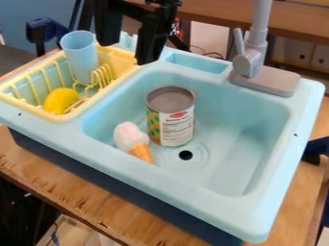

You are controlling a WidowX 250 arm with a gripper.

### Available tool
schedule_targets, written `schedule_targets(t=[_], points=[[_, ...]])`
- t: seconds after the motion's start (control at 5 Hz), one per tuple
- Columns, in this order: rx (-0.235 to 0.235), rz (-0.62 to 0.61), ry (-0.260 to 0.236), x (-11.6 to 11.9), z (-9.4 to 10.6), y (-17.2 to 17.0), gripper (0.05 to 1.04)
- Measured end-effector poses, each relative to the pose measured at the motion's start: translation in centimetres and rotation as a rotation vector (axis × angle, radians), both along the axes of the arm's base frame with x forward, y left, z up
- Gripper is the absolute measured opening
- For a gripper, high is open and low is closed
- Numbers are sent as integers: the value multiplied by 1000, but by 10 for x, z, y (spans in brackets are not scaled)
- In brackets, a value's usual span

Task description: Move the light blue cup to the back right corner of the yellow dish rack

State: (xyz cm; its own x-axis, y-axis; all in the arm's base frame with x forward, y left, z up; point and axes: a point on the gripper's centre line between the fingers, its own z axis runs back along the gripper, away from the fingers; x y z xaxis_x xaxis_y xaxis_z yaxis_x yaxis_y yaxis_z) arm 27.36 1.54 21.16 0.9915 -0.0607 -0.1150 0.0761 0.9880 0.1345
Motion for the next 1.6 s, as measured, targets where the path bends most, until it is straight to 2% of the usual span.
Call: schedule_targets(t=[0.2,0.4,0.6,0.8,1.0,1.2,1.4,1.6], points=[[-3,-9,37,1,-9,-1,1002],[-43,-76,40,19,3,19,1003],[9,-74,36,26,1,52,1003],[83,-75,20,32,-2,73,1003],[138,-6,-20,33,-1,99,1003],[164,27,2,37,-12,112,1003],[160,65,4,44,-20,125,1002],[117,47,-19,49,-25,123,1002]])
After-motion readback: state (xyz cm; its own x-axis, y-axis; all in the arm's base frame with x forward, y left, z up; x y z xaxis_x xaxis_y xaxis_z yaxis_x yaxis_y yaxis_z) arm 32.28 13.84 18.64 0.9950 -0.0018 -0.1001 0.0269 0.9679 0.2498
